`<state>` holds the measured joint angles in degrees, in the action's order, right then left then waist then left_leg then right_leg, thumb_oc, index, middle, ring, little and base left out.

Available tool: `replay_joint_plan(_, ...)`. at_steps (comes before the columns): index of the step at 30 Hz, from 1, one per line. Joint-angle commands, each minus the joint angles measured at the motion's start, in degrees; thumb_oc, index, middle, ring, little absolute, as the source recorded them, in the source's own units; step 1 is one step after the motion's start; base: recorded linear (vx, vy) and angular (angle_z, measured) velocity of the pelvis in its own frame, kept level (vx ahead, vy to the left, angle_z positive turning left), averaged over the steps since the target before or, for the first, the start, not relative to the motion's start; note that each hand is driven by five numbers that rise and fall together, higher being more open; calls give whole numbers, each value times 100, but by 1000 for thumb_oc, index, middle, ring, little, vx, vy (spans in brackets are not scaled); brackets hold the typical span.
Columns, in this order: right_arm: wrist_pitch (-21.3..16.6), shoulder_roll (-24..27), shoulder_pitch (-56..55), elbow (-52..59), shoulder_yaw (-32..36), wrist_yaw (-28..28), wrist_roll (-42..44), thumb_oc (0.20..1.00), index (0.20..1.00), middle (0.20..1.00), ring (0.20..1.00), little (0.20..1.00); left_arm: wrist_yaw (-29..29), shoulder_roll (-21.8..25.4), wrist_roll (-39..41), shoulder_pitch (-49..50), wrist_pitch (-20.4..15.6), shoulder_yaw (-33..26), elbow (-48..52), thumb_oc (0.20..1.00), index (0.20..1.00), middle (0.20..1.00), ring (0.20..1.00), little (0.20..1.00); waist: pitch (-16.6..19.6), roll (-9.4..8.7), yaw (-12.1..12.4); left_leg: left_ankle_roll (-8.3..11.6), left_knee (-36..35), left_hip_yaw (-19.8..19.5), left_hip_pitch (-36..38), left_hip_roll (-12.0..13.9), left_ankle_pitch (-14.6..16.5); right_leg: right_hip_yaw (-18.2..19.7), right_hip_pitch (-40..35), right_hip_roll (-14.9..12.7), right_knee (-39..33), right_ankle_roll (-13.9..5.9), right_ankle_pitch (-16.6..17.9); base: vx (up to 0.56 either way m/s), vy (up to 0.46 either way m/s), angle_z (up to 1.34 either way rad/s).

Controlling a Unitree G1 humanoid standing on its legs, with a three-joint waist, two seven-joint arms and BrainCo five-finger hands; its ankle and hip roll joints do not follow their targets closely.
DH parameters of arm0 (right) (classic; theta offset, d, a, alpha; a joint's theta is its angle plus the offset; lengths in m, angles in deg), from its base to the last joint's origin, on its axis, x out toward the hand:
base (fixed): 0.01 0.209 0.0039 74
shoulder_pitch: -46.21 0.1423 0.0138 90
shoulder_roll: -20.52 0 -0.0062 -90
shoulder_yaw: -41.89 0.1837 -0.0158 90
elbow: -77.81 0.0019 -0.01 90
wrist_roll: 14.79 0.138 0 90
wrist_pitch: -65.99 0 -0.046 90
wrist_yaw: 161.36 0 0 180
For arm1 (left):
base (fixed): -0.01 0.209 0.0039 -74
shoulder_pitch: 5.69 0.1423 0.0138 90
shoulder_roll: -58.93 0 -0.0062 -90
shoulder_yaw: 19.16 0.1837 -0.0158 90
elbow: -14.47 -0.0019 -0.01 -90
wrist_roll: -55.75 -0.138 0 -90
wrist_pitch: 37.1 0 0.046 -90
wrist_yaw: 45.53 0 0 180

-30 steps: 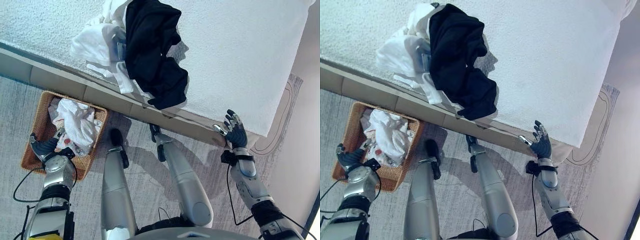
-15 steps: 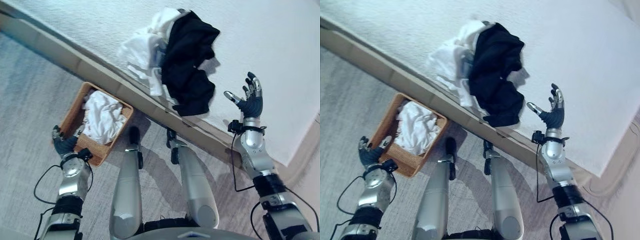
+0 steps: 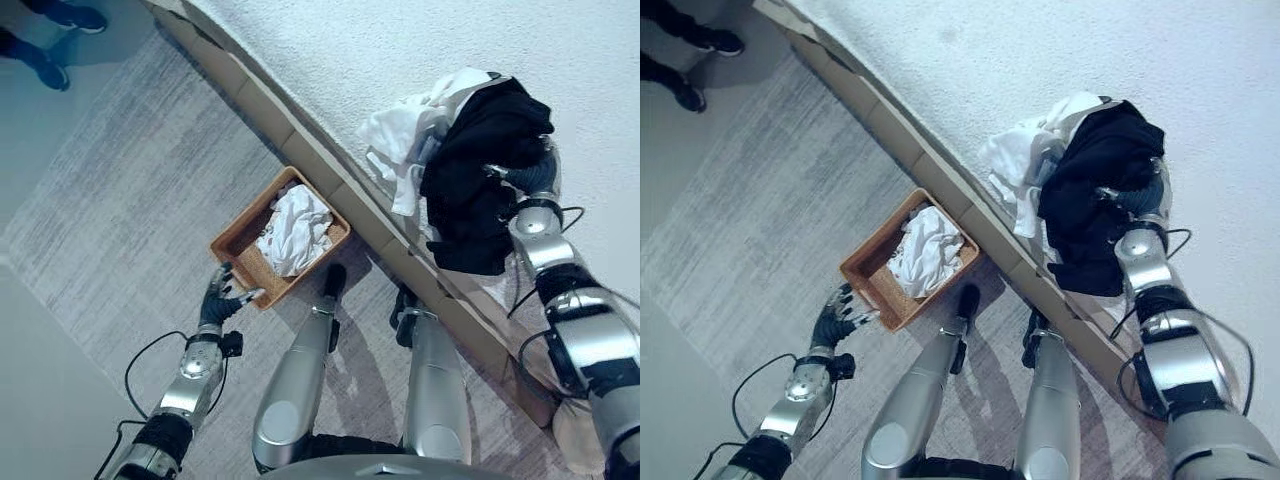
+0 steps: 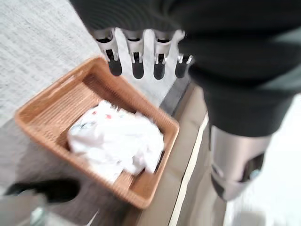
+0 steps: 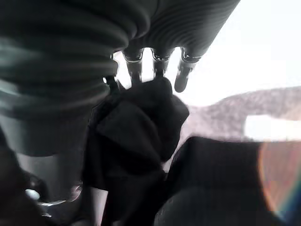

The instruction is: Pick up clothes into the bucket

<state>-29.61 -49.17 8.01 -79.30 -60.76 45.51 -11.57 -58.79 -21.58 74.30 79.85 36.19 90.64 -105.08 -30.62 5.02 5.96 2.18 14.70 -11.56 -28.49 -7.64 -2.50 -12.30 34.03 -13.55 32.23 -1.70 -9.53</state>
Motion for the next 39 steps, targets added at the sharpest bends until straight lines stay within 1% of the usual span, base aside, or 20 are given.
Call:
replay_joint_plan(1, 121, 794, 386, -468, -283, -147, 33, 1000, 1000, 1000, 1000, 1000, 142, 253, -173, 203, -111, 135, 348, 1000, 1000, 1000, 1000, 1000, 83, 259, -26, 106, 151, -180, -1, 88, 308, 112, -492, -231, 32, -299, -296, 85, -111, 42)
replay_joint_plan(4, 294, 1066, 544, -889, -735, -433, -464, 1000, 1000, 1000, 1000, 1000, 254, 281, -124, 295, -82, 216, 441, 1000, 1000, 1000, 1000, 1000, 83, 309, -22, 152, 4, -242, -6, 111, 194, 32, -406, -244, 128, -273, -364, -5, -52, 22)
replay_joint_plan(5, 316, 1087, 583, -954, -736, -459, -433, 1000, 1000, 1000, 1000, 1000, 279, 274, -138, 330, -67, 255, 490, 1000, 1000, 1000, 1000, 1000, 83, 312, -28, 156, -14, -260, -18, 116, 177, 14, -375, -240, 172, -265, -392, -2, -64, 12)
replay_joint_plan(6, 339, 1108, 589, -1050, -767, -545, -471, 896, 896, 896, 896, 896, 282, 249, -155, 323, -47, 286, 423, 1000, 1000, 1000, 1000, 1000, 83, 320, -27, 160, -10, -271, -45, 119, 167, -1, -336, -242, 203, -267, -404, -4, -54, 7)
replay_joint_plan(7, 348, 1134, 620, -1086, -857, -576, -560, 667, 667, 667, 667, 667, 301, 219, -139, 335, -27, 319, 428, 1000, 1000, 1000, 1000, 1000, 83, 329, -30, 166, -1, -275, -74, 126, 165, -6, -300, -240, 225, -267, -423, -7, -55, 3)
replay_joint_plan(8, 339, 1139, 616, -1099, -906, -578, -611, 357, 357, 357, 357, 357, 306, 187, -138, 354, -23, 342, 465, 1000, 1000, 1000, 1000, 1000, 83, 337, -29, 167, 2, -281, -114, 132, 158, -17, -251, -235, 249, -269, -432, -6, -47, 5)
replay_joint_plan(9, 335, 1135, 595, -1114, -908, -588, -636, 200, 200, 200, 200, 200, 304, 152, -141, 368, -13, 352, 456, 1000, 1000, 1000, 1000, 1000, 83, 339, -26, 165, 11, -287, -148, 134, 151, -17, -214, -233, 265, -269, -434, -3, -45, 7)
replay_joint_plan(14, 282, 1048, 775, -969, -1039, -454, -621, 200, 200, 200, 200, 200, 270, -31, -149, 263, 32, 465, 182, 1000, 1000, 1000, 1000, 1000, 83, 297, -30, 171, -60, -271, -255, 197, 83, 16, -43, -172, 272, -272, -427, -3, -31, 1)
replay_joint_plan(16, 168, 981, 846, -734, -983, -242, -425, 200, 200, 200, 200, 200, 217, -127, -174, 189, 33, 524, 95, 1000, 1000, 1000, 1000, 1000, 83, 257, -58, 181, -142, -281, -254, 226, 31, 28, -14, -139, 247, -279, -427, -1, -44, -3)
replay_joint_plan(22, -54, 1087, 1075, -92, -965, 66, -179, 200, 200, 200, 200, 200, 178, -163, -206, -16, -9, 640, -79, 1000, 1000, 1000, 1000, 1000, 83, 184, -129, 222, -328, -275, -123, 267, -65, -16, -96, -150, 166, -303, -414, -19, 9, 0)
replay_joint_plan(23, -154, 1210, 1183, 212, -945, 188, -80, 200, 200, 200, 200, 200, 148, -139, -225, -157, -50, 624, -100, 1000, 1000, 1000, 1000, 1000, 83, 194, -146, 231, -389, -256, -180, 291, -252, -79, -54, -138, 63, -282, -183, 0, 0, 0)
replay_joint_plan(24, -151, 1205, 1161, 213, -956, 184, -81, 200, 200, 200, 200, 200, 148, -147, -222, -136, -48, 631, -110, 1000, 1000, 1000, 1000, 1000, 83, 153, -167, 237, -381, -241, -57, 278, -92, -21, -151, -148, 119, -314, -381, -116, 75, -1)
replay_joint_plan(25, -189, 1269, 1237, 399, -938, 240, -43, 200, 200, 200, 200, 200, 116, -138, -203, -212, -72, 589, -125, 1000, 1000, 1000, 1000, 1000, 83, 160, -178, 228, -408, -221, -124, 303, -240, -59, -104, -133, 15, -291, -150, -21, 47, -1)
replay_joint_plan(26, -245, 1318, 1293, 638, -928, 314, 20, 200, 200, 200, 200, 200, 77, -141, -160, -300, -114, 528, -94, 1000, 1000, 1000, 1000, 1000, 83, 100, -211, 220, -380, -163, -57, 322, -209, -23, -188, -108, -82, -300, -76, -112, 109, -6)
replay_joint_plan(29, -291, 1372, 1355, 875, -960, 309, 32, 200, 200, 200, 200, 200, 41, -145, -63, -356, -151, 451, -44, 1000, 1000, 1000, 1000, 1000, 83, 25, -247, 211, -317, -94, 16, 336, -152, 35, -282, -74, -168, -319, -1, -14, 47, -13)
replay_joint_plan(31, -250, 1433, 1465, 991, -1084, 258, -75, 200, 200, 200, 200, 200, 8, -132, -10, -470, -177, 387, -75, 1000, 1000, 1000, 1000, 1000, 83, -74, -306, 211, -225, -13, 86, 354, -81, 120, -393, -5, -312, -335, 93, -27, 36, -22)
replay_joint_plan(32, -251, 1432, 1468, 989, -1087, 258, -75, 288, 288, 288, 288, 288, 8, -133, -10, -470, -177, 386, -75, 1000, 1000, 1000, 1000, 1000, 83, -73, -304, 211, -225, -12, 87, 357, -80, 121, -394, -2, -317, -335, 95, -21, 24, -25)
replay_joint_plan(33, -176, 1458, 1556, 1009, -1214, 181, -205, 1000, 1000, 1000, 1000, 1000, 20, -111, 9, -470, -178, 349, -33, 1000, 1000, 1000, 1000, 1000, 83, -125, -333, 215, -182, 39, 139, 371, -47, 183, -472, 46, -388, -337, 140, -17, 16, -23)
replay_joint_plan(36, -106, 1438, 1664, 914, -1333, 101, -319, 1000, 1000, 1000, 1000, 1000, 17, -102, 25, -477, -165, 326, -37, 1000, 1000, 1000, 1000, 1000, 83, -154, -358, 217, -133, 58, 156, 381, -23, 212, -520, 68, -438, -331, 169, -19, 21, -23)
replay_joint_plan(39, -16, 1394, 1745, 976, -1584, 125, -774, 1000, 1000, 1000, 1000, 1000, -9, -101, 1, -428, -149, 255, -102, 1000, 1000, 1000, 1000, 1000, 83, -193, -389, 210, -29, 98, 152, 392, 9, 255, -560, 96, -478, -339, 215, -16, 30, -8)
